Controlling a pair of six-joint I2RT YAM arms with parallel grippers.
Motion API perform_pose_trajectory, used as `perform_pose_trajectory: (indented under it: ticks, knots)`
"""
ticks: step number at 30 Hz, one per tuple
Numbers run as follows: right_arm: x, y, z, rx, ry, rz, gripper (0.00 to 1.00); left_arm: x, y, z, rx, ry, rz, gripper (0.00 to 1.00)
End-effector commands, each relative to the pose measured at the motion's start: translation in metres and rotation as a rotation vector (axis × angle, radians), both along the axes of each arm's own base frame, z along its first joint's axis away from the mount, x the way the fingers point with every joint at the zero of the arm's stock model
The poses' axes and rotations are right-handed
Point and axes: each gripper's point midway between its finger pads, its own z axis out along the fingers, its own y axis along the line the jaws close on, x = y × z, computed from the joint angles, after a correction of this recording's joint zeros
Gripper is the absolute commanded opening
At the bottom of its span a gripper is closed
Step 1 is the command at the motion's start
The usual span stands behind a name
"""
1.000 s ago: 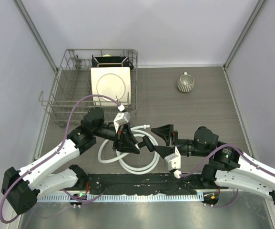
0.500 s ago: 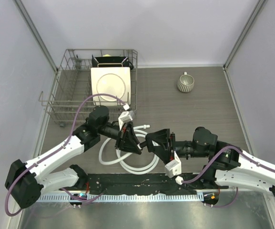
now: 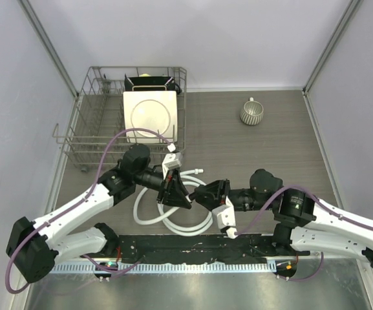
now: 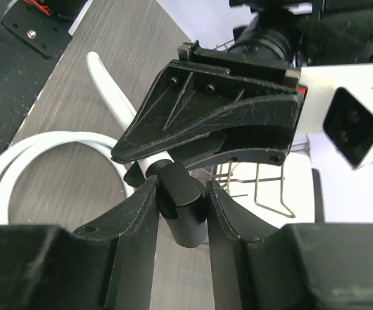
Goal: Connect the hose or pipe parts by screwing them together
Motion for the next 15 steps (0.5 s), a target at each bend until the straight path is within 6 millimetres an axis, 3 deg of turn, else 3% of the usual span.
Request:
perform_pose_trajectory:
  ticks: [1,5,6,7,11,15]
  knots:
    - [-0.006,0.007,0.028,0.1,0.194,-0.023,0.17,0.031,0.003,0.014,-0.022,-0.26,0.172,0.0]
    - [0.009,0.015,0.02,0.123,0.458,-0.182,0.14,0.042,0.009,0.02,-0.019,-0.348,0.25,0.0]
    - [0.012,0.018,0.023,0.158,0.622,-0.25,0.14,0.045,0.01,0.02,-0.017,-0.367,0.267,0.0]
    - [0.027,0.017,0.025,0.202,0.688,-0.356,0.14,0.05,0.011,0.019,-0.005,-0.381,0.301,0.0]
    - [0.045,0.029,0.011,0.195,0.93,-0.567,0.08,0.062,0.016,0.016,0.027,-0.419,0.373,0.0]
    - [0.036,0.041,0.02,0.219,1.163,-0.595,0.02,0.069,0.02,0.008,0.071,-0.461,0.385,0.0]
